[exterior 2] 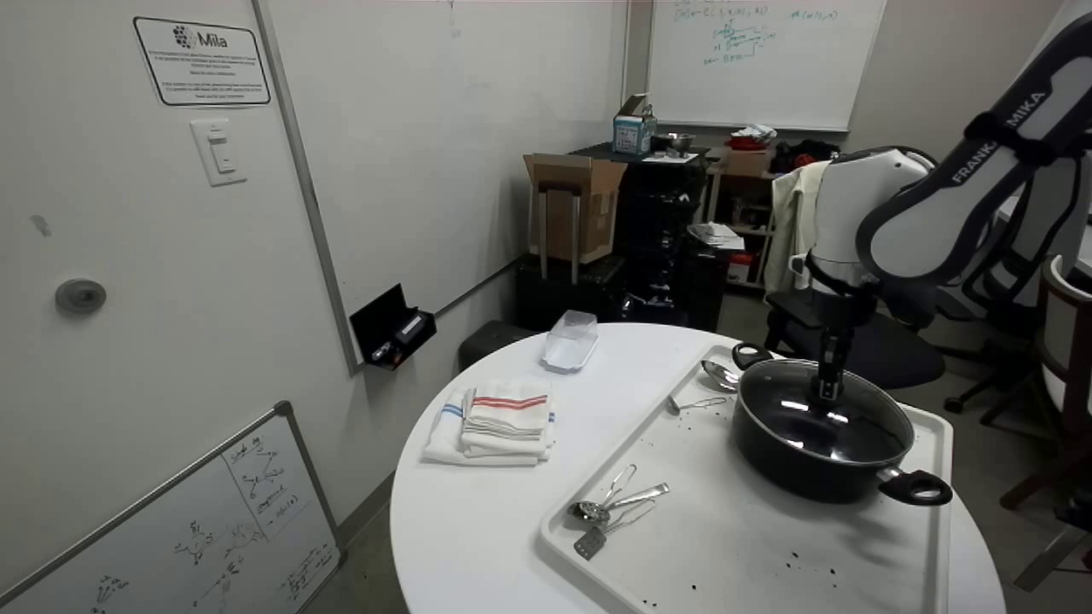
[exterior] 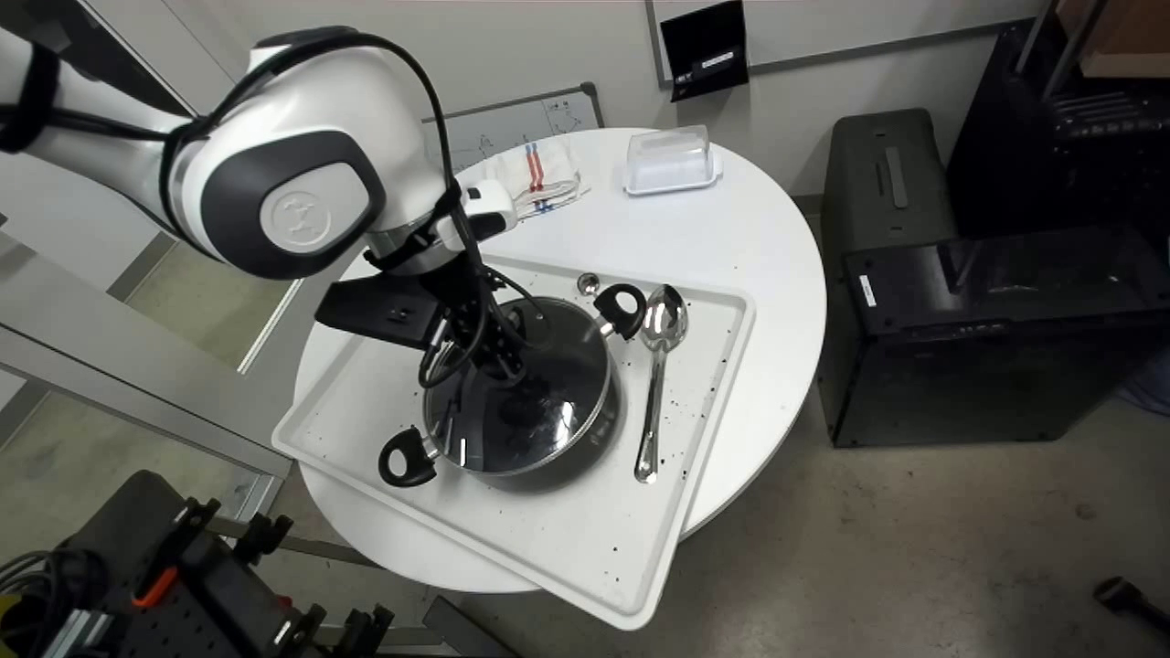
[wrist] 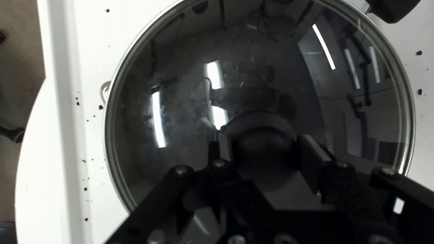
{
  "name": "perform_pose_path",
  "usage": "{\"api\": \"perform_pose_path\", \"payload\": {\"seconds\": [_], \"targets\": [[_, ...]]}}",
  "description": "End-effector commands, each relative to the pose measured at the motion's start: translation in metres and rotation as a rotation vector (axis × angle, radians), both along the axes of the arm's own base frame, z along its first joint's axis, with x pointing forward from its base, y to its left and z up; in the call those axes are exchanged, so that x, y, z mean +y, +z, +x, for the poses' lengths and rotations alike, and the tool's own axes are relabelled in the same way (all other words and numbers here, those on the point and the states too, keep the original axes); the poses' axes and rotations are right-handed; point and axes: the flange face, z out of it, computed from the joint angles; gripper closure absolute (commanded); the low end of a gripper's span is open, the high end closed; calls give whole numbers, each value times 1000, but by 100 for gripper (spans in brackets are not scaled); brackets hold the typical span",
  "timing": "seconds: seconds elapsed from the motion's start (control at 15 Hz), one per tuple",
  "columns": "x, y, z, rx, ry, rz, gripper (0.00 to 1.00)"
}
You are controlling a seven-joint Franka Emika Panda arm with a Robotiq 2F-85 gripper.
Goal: Put the glass lid on the black pot.
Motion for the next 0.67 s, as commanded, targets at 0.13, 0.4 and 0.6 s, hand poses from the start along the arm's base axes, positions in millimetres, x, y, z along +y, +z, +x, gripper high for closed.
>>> {"api": "perform_pose_path", "payload": {"seconds": [0.13,0.4,0.6], "targets": [[-2,-4,0,10,-31,24,75],[-2,-1,0,-8,-44,40,25],[3,7,1,-32,-33,45,10]]}}
